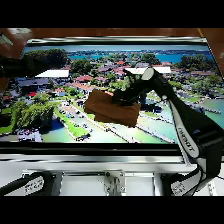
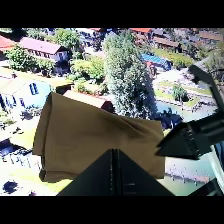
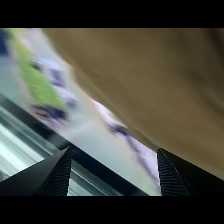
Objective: Fold the shirts.
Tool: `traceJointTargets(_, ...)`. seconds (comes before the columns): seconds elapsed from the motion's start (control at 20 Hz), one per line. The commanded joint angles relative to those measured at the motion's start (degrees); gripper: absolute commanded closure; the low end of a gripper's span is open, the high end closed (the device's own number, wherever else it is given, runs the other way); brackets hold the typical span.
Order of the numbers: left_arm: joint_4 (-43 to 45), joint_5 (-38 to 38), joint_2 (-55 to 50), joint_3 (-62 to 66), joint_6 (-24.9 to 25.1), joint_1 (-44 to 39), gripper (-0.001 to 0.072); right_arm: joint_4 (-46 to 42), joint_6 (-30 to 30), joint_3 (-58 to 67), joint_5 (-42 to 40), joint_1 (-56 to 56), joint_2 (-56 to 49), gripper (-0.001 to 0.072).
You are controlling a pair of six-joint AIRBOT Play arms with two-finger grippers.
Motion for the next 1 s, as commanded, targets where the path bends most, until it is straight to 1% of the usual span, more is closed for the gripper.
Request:
traceJointTargets(0.0, 0.1, -0.3, 0.1, 0.0, 0.1, 0.0, 0.0666, -10.7, 1.9, -3.1, 10.0, -9.4, 3.8, 0.0069)
traceJointTargets(0.05, 0.1, -0.3, 0.1, 0.0, 0.0, 0.0, 0.0667, -9.3, 2.4, -5.7, 8.2, -12.1, 4.4, 0.0069)
traceJointTargets(0.15, 0.1, -0.8, 0.1, 0.0, 0.0, 0.0, 0.0667, -7.0, 2.8, -11.1, 4.5, -15.4, 4.4, 0.003)
traceJointTargets(0.2, 0.1, -1.0, 0.1, 0.0, 0.0, 0.0, 0.0667, -5.3, 2.8, -13.9, 1.5, -16.0, 4.4, 0.003)
traceJointTargets(0.35, 0.1, -1.1, 0.1, 0.0, 0.0, 0.0, 0.0667, 3.8, -0.3, -22.0, -11.5, -15.3, 4.4, 0.003)
traceJointTargets(0.45, 0.1, -1.1, 0.1, 0.0, 0.0, 0.0, 0.0667, 7.5, -0.9, -25.1, -18.5, -14.2, 4.2, 0.003)
traceJointTargets(0.55, 0.0, -1.1, 0.1, 0.0, 0.0, 0.0, 0.0667, 8.5, -0.9, -25.4, -19.8, -13.3, 2.4, 0.003)
traceJointTargets(0.7, 0.0, -1.1, 0.1, 0.0, -0.1, 0.0, 0.0667, 12.5, -1.4, -25.3, -20.1, -12.0, -0.8, 0.0035)
traceJointTargets(0.75, 0.0, -1.1, 0.1, 0.0, -0.2, 0.0, 0.0667, 13.7, -2.2, -25.4, -20.5, -11.7, -1.0, 0.0208)
traceJointTargets(0.8, 0.0, -1.1, 0.1, 0.0, -0.2, 0.0, 0.0667, 15.0, -3.7, -25.2, -20.9, -11.7, -0.7, 0.0508)
traceJointTargets(0.85, 0.0, -1.1, 0.1, 0.0, -0.2, 0.0, 0.0666, 16.0, -5.8, -24.5, -20.6, -12.1, 0.0, 0.0636)
traceJointTargets(0.95, 0.0, -1.1, 0.1, 0.0, -0.2, 0.0, 0.0667, 18.1, -13.5, -22.0, -19.7, -13.7, 3.5, 0.0642)
